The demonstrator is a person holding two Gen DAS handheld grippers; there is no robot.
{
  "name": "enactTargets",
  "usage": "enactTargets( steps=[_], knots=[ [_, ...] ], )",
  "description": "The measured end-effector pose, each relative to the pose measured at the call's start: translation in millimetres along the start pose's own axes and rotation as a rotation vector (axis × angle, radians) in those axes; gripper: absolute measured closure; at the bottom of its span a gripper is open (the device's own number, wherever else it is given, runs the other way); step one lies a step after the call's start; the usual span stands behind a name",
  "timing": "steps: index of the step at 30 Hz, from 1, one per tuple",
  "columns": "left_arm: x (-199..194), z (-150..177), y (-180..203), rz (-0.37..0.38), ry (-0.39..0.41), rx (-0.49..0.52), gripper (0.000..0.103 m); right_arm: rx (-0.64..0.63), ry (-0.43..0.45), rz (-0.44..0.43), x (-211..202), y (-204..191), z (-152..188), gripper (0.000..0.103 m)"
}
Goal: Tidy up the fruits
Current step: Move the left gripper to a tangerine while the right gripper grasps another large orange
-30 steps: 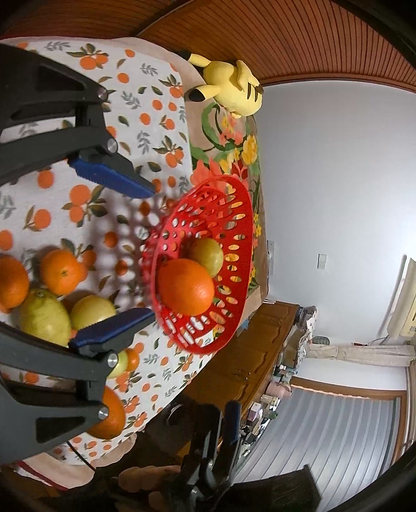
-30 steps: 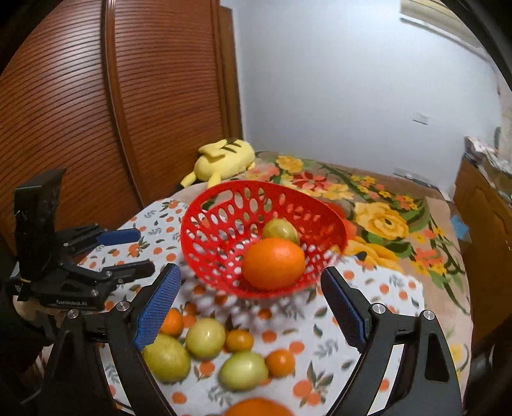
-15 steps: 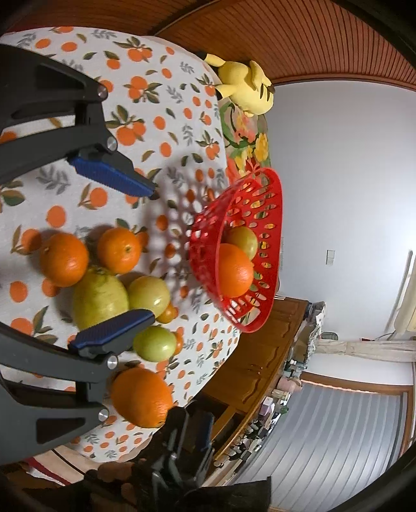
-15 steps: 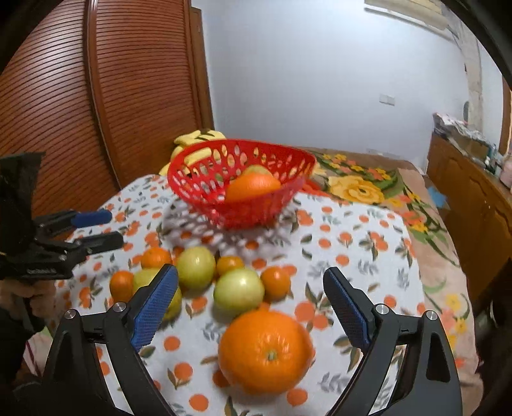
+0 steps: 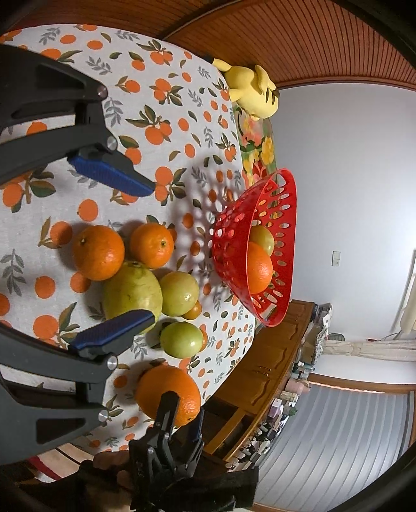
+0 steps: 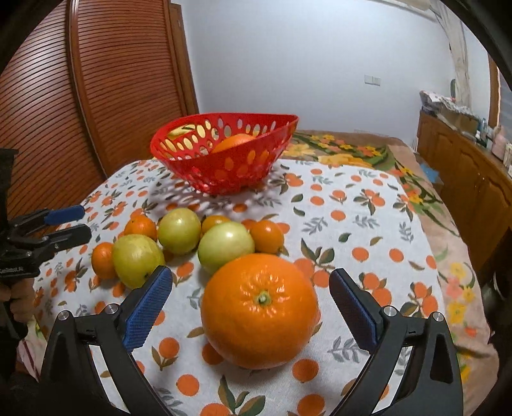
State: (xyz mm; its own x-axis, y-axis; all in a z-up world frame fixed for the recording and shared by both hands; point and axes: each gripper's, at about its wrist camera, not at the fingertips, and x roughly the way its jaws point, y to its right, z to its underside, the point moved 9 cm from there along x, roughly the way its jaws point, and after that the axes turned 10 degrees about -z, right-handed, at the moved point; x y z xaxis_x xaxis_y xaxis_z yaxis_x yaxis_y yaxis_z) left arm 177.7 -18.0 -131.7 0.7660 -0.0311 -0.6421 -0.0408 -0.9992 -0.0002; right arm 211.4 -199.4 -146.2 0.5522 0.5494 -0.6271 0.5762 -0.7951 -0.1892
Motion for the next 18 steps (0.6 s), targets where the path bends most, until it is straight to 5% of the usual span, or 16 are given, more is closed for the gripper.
enactTargets(
  steps=[18],
  knots=[
    [3.7, 15.9, -7.4, -0.015, -0.024, -0.005, 0.029, 0.034, -0.078, 0.008, 25.5, 6.3, 21.5, 0.004]
  ],
)
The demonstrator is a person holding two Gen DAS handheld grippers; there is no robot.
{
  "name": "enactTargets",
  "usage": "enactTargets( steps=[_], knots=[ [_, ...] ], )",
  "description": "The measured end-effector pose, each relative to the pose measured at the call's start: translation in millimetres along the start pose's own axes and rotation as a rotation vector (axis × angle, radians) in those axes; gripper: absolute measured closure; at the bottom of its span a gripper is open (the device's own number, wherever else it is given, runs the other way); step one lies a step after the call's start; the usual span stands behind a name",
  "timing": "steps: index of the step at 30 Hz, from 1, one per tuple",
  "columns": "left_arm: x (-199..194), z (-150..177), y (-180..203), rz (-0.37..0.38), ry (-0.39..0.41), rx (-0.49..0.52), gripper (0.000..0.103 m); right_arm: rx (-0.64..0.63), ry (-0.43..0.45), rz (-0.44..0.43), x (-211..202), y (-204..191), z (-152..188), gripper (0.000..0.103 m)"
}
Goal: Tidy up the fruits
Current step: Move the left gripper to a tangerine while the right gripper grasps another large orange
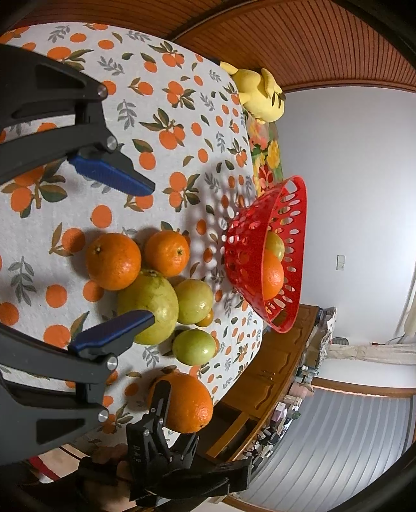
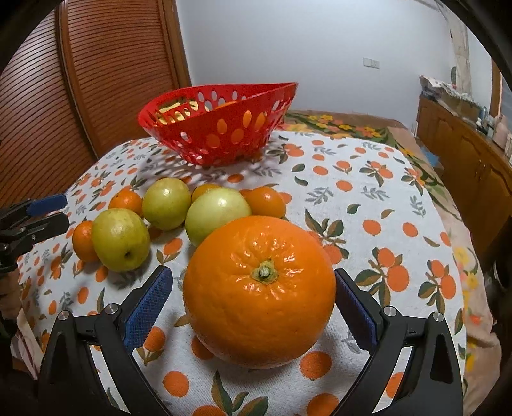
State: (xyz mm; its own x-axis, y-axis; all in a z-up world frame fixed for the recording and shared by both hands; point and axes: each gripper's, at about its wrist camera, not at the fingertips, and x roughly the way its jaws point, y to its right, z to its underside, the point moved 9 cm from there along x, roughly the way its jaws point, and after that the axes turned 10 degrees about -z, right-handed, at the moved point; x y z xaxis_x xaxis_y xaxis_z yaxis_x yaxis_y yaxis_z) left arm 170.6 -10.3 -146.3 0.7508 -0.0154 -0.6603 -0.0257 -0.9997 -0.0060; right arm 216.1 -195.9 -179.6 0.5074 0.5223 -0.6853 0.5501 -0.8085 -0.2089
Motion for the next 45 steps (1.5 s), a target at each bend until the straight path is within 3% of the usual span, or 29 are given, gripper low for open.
enactTargets(
  steps=[5, 28, 36, 45],
  knots=[
    [3.5, 7.8, -2.9, -0.001, -0.019, -0.008, 0.029, 0.000, -0.003, 0.014, -0.2, 3.2, 1.5, 0.020],
    [23.7, 31.0, 5.1, 0.036, -0.089, -0.015, 0.030, 0.023, 0.042, -0.048, -5.0, -18.0, 11.2, 0.020],
    [28.9, 33.4, 9.3, 0.044, -0.098, -0.004, 0.047, 0.037, 0.051, -0.062, -5.1, -14.4, 11.7, 0.020],
    [33.8, 35.2, 8.4, 0.047, -0.113, -0.015, 0.049, 0.035, 0.051, -0.061, -4.7, -14.6, 12.2, 0.020]
  ],
)
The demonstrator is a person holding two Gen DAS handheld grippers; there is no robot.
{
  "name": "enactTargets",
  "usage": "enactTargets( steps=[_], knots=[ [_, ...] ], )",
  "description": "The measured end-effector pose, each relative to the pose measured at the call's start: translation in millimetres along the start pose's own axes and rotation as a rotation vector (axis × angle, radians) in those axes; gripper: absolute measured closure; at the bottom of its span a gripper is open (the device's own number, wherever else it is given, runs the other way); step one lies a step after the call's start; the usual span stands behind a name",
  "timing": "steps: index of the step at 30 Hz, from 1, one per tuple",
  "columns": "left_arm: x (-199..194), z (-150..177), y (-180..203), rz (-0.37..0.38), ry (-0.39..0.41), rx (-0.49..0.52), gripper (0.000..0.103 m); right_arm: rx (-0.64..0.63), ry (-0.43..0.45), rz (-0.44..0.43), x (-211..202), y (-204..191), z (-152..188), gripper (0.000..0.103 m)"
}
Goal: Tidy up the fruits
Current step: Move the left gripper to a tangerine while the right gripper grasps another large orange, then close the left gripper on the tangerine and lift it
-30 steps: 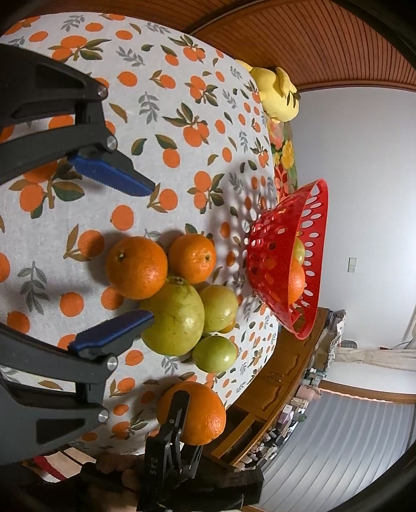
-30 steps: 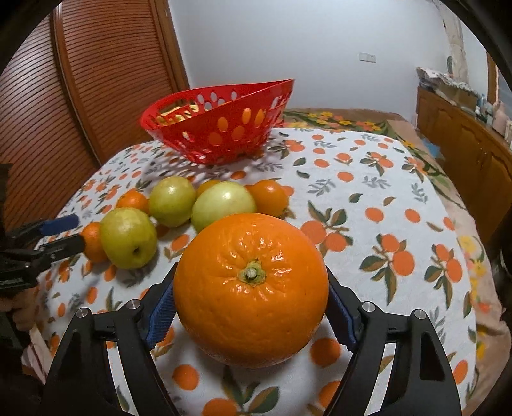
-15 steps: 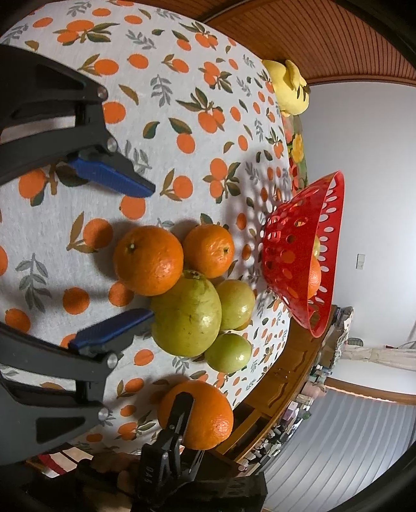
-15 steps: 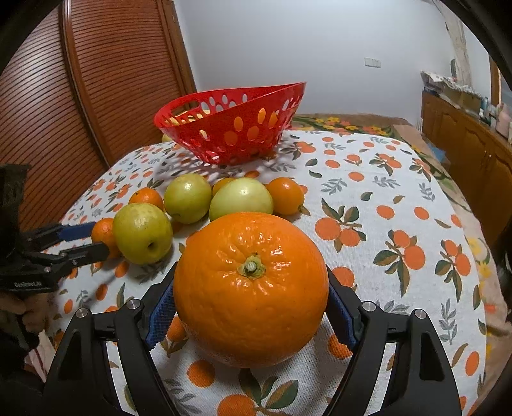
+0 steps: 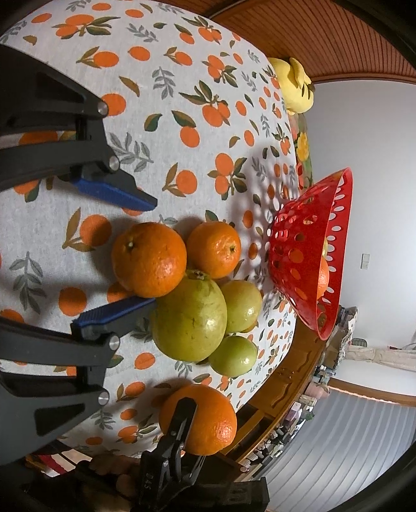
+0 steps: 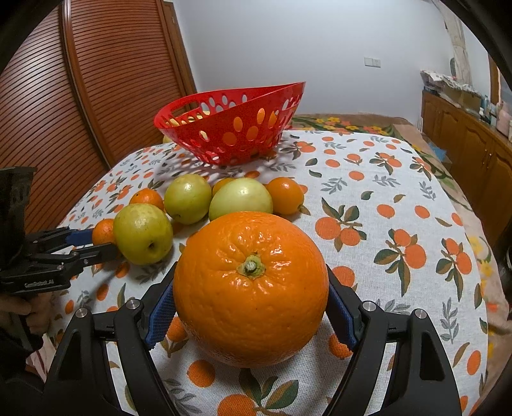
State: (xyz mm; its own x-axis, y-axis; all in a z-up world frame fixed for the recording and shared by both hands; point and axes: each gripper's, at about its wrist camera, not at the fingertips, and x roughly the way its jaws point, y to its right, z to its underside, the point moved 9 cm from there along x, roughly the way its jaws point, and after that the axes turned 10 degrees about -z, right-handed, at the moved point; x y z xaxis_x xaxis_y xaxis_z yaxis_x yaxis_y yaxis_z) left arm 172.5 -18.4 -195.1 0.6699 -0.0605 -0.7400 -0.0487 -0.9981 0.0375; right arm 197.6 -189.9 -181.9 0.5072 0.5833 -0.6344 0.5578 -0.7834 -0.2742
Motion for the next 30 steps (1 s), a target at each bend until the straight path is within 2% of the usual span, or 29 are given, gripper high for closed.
enactTargets(
  steps=[2, 3, 30],
  knots=[
    [-0.2, -0.3, 0.4, 0.002, 0.004, 0.004, 0.052, 0.000, 0.000, 0.000, 0.0, 0.2, 0.0, 0.020],
    [-0.7, -0.6, 1.0, 0.012, 0.007, 0.005, 0.058, 0.000, 0.000, 0.000, 0.1, 0.3, 0.1, 0.020],
    [-31.9, -25.7, -6.9, 0.003, 0.089, -0.025, 0.059, 0.007, -0.012, -0.008, -1.6, 1.5, -0.9, 0.021]
  ],
)
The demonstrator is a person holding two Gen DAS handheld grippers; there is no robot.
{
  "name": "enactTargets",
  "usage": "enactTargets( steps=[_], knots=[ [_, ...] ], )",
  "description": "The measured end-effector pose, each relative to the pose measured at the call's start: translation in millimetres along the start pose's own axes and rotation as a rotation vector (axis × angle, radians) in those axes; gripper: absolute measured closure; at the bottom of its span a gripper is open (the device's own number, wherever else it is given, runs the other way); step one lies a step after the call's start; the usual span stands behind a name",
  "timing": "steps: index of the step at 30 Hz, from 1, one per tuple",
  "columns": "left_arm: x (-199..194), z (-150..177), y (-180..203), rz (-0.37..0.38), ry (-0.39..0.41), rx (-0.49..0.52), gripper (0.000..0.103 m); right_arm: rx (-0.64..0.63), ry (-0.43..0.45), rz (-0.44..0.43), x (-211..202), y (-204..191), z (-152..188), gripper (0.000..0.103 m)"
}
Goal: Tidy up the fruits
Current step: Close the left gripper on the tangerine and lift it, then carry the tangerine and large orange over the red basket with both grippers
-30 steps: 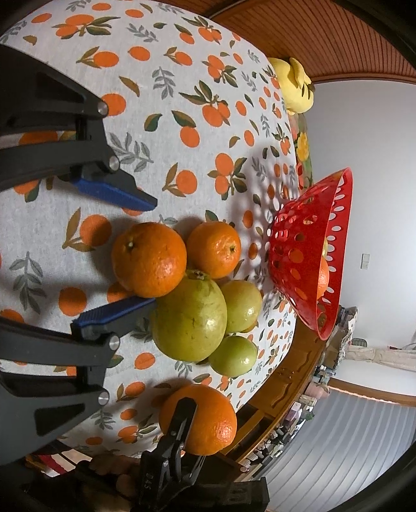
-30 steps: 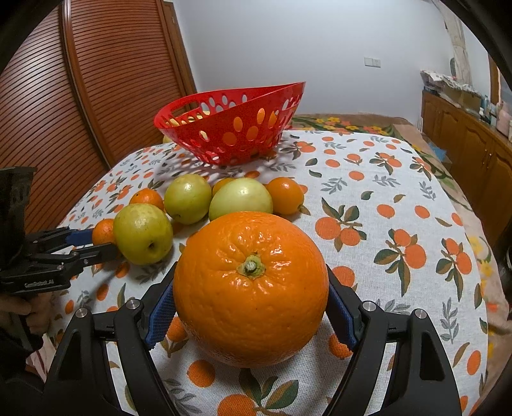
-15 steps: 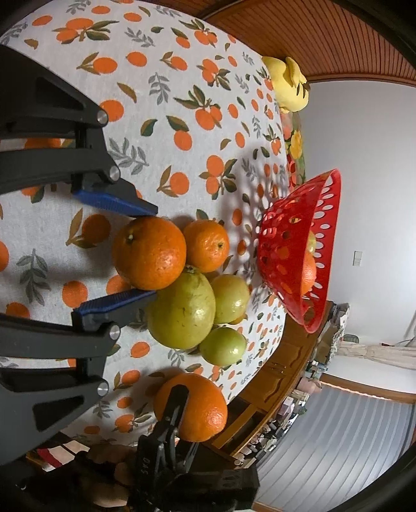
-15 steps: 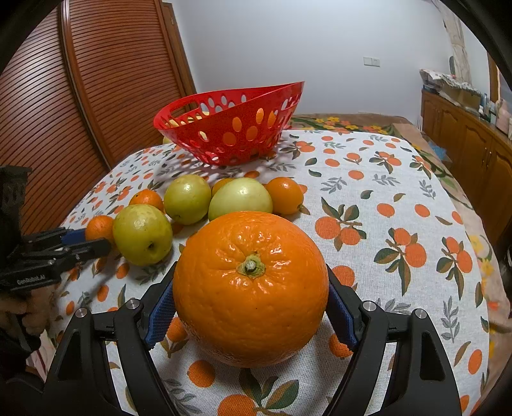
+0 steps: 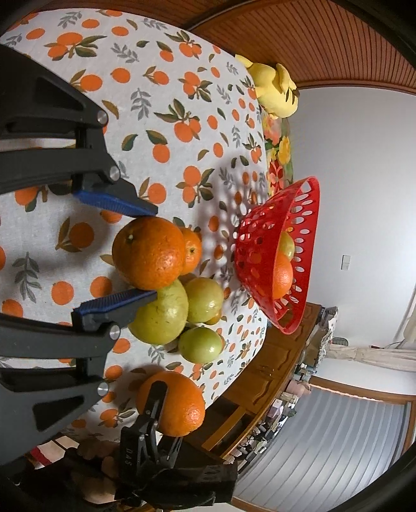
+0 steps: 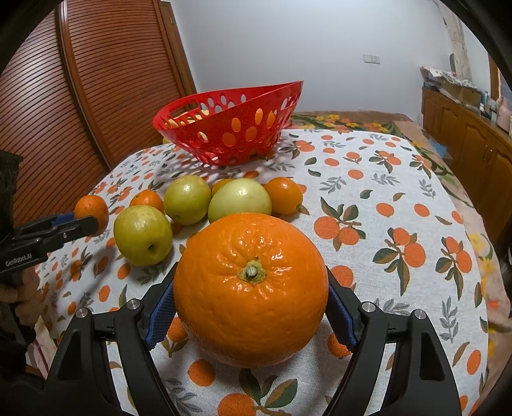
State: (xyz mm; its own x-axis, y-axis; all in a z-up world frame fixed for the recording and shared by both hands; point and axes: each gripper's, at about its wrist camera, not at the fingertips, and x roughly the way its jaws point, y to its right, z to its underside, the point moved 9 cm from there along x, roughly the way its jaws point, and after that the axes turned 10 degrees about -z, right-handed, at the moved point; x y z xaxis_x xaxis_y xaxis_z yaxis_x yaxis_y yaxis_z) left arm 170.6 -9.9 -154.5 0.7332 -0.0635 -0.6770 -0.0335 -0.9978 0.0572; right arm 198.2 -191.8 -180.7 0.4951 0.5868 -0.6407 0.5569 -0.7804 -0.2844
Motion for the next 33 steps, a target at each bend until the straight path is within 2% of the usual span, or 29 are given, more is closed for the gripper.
enactTargets(
  steps=[7, 19, 33],
  knots=[
    [-5.8, -18.6, 0.5, 0.002, 0.035, 0.002, 0.059, -0.022, 0.019, 0.001, -8.9, -3.6, -11.3, 0.021],
    [-13.1, -49.9, 0.0, 0.003, 0.088, 0.003, 0.059, -0.094, 0.069, -0.013, -29.5, -21.7, -54.9, 0.021],
    [-7.6, -83.2, 2.9, 0.018, 0.123, 0.014, 0.059, -0.155, 0.082, -0.020, -30.3, -32.8, -93.0, 0.021]
  ],
)
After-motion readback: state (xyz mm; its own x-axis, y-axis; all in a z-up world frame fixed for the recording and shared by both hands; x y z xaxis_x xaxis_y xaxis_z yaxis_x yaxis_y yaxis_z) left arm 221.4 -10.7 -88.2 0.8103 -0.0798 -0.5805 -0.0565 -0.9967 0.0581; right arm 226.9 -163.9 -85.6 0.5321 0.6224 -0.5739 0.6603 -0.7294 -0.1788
